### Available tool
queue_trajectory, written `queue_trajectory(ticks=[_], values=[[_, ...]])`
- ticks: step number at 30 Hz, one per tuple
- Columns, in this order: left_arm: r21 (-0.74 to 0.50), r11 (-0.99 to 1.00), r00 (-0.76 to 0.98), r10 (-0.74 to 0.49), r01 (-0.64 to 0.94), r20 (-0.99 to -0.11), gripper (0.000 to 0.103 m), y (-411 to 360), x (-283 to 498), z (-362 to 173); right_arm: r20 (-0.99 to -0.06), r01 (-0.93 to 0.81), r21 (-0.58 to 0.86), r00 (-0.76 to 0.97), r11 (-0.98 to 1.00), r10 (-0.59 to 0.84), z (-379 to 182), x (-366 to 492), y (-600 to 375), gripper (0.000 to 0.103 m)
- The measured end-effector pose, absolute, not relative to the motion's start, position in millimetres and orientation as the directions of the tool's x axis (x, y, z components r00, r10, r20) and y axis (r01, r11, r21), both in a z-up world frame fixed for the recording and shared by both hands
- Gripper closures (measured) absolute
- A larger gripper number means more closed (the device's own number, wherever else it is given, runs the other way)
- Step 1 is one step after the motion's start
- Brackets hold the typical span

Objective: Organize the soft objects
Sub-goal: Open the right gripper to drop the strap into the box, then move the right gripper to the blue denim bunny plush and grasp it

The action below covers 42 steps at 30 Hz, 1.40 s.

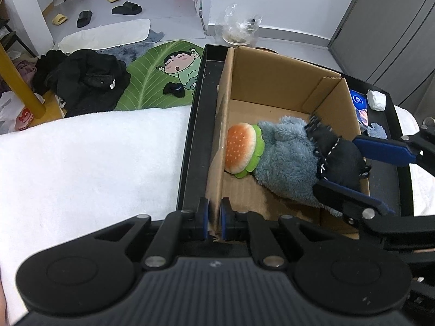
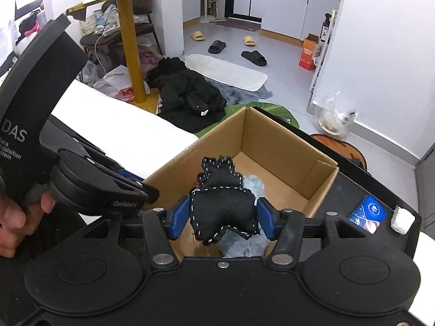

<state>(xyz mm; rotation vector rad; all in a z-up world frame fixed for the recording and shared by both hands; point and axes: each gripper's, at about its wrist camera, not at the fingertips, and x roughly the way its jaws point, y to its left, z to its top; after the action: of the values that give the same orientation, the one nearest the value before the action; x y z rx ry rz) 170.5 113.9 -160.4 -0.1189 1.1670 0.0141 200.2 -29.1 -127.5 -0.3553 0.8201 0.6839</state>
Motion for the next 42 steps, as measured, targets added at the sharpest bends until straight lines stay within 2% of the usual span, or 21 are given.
queue_trajectory(ticks=[10,30,33,38,42], values=[[-0.059,0.995,0.396,-0.024,-0.077,-0.918,0.095,110.3,169.9,-157.3,-0.754,-0.665,-0.019,0.5,0.747,0.426,-124.1,199.4,-47.2,0.042],[0.076,0.994,0.456,0.106,-0.082,-0.884,0.089,92.2,169.1,-149.1,-0.738,-0.544,-0.001,0.567,0.839,0.367,-130.5,226.2,-129.5,0.042],[0.099,0.991,0.45,0.129,-0.091,-0.883,0.083,91.0,170.6,-149.9,-0.745,-0.51,-0.008,0.577,0.86,0.335,-137.6,231.3,-140.0,0.041],[0.145,0.984,0.449,0.176,-0.103,-0.876,0.057,88.3,173.5,-148.9,-0.761,-0.413,-0.019,0.596,0.91,0.255,-156.7,241.4,-163.0,0.041],[0.163,0.979,0.441,0.2,-0.12,-0.875,0.05,88.4,173.8,-148.5,-0.78,-0.327,-0.021,0.597,0.945,0.189,-171.6,254.8,-181.3,0.038]])
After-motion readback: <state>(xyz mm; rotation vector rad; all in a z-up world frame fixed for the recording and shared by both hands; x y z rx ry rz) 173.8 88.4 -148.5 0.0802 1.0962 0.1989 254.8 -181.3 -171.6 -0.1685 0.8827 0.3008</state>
